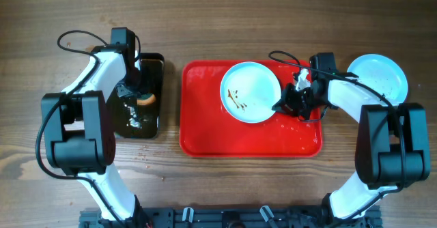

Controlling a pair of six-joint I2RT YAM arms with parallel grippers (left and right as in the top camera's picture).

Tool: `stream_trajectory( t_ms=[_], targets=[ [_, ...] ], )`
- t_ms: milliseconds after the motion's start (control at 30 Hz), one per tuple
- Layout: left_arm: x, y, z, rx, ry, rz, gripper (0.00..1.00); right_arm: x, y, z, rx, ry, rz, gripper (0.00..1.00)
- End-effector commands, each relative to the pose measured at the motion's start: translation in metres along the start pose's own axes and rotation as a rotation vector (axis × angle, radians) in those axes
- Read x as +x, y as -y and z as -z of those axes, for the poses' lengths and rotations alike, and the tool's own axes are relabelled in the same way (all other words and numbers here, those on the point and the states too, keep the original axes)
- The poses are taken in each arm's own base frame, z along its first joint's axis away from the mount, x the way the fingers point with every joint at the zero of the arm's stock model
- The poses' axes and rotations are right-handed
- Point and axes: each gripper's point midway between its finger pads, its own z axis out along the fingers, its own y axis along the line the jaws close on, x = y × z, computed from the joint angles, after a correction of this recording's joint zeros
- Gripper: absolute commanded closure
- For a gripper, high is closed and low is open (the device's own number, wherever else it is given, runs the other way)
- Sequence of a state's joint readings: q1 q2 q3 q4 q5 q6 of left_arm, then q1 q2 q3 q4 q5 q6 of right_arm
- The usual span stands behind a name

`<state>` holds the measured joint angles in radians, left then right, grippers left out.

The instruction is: Clean dirty plates on tray and stack at the side

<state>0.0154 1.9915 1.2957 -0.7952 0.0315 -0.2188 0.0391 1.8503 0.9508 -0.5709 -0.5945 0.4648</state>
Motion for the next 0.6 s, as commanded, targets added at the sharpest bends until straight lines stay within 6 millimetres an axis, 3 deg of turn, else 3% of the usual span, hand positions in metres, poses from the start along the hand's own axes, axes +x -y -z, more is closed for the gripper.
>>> stream_trajectory(
  t_ms=[0, 100, 167, 200, 300, 400, 567],
  targets=[
    [0.007, -0.005, 0.013, -0.014, -0.011, 0.057, 0.96, 0.004, 0.022, -0.008, 0.084, -0.012, -0.006, 0.96],
    [-0.013, 0.011, 0.069, 0.07, 0.107, 0.08, 0.96, 0.003, 0.022, -0.008, 0.083, -0.012, 0.014, 0.96],
    [-0.017, 0.038, 0.111, 0.22, 0.169, 0.054, 0.96, 0.003, 0.022, -0.008, 0.083, -0.008, 0.019, 0.96],
    [-0.016, 0.053, 0.134, 0.301, 0.198, 0.043, 0.96, 0.0, 0.023, -0.008, 0.09, 0.003, 0.026, 0.96],
    [-0.001, 0.079, 0.174, 0.431, 0.226, 0.053, 0.96, -0.014, 0.04, -0.004, 0.204, 0.072, 0.029, 0.95],
    [0.027, 0.107, 0.183, 0.514, 0.141, 0.026, 0.96, -0.034, 0.048, 0.008, 0.303, 0.15, 0.048, 0.95],
    [0.062, 0.153, 0.181, 0.543, 0.073, -0.095, 0.96, -0.066, 0.031, 0.037, 0.404, 0.256, 0.164, 0.96]
  ],
)
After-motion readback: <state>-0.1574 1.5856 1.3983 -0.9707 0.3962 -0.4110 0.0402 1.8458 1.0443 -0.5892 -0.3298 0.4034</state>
